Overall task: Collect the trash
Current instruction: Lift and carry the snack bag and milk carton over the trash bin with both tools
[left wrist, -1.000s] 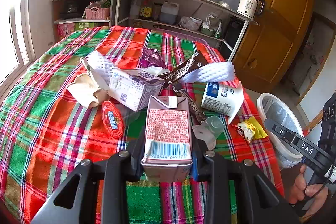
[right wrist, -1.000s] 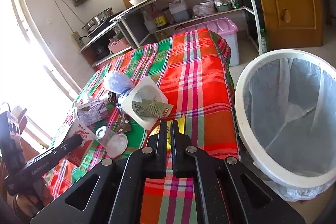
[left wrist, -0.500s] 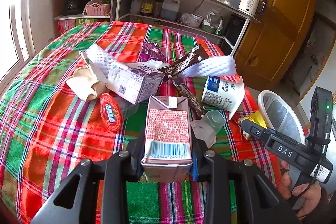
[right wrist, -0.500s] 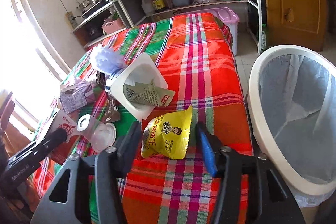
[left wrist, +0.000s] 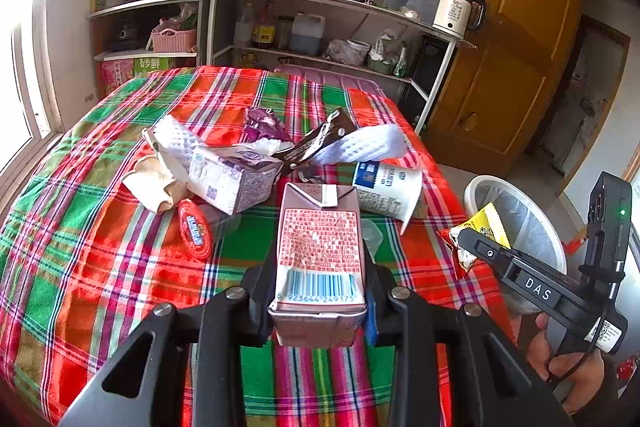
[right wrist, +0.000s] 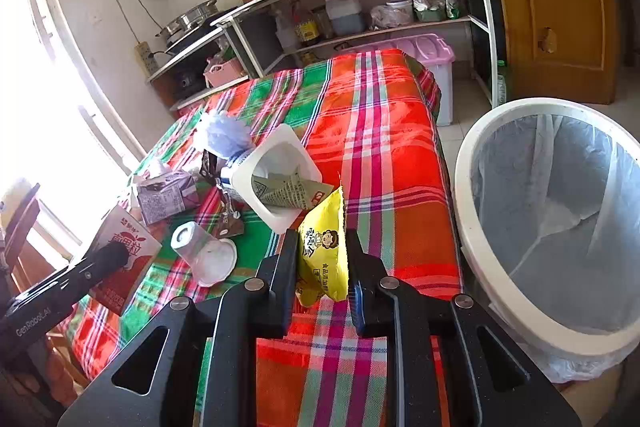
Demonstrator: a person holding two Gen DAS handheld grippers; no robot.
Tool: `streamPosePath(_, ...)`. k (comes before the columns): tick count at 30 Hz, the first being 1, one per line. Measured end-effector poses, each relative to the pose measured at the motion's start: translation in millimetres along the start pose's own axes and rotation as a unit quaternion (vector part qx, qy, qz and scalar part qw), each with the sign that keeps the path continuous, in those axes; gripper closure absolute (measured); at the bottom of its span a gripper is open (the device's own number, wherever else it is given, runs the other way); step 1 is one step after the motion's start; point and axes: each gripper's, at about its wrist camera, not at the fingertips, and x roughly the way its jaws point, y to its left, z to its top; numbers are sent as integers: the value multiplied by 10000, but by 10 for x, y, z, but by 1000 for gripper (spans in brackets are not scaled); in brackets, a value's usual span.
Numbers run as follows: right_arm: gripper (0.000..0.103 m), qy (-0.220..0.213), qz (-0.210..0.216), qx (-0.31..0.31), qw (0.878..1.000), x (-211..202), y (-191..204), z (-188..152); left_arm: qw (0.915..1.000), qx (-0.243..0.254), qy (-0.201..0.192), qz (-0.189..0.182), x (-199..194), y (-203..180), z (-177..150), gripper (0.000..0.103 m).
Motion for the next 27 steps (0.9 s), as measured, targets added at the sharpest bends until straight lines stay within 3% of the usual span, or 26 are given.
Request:
streamPosePath(7,80,-301,-29,61,9995,-385,-183,59,9982,383,-84,-462,-8,-444,115,68)
streamPosePath(16,80,-736,-648,363,9945,-856,-724,172,9864,1046,102,-1264,256,-1311,224,68)
streamPosePath(21,80,-750,-1036,557,9902,-983,-1068,199,9769,1331,224,-1654,434,-1790,259,68)
streamPosePath(27,80,-575,-1448,748,9850,-959,-1448,223,9684,1614,515,-1828,669,-2222,222,68)
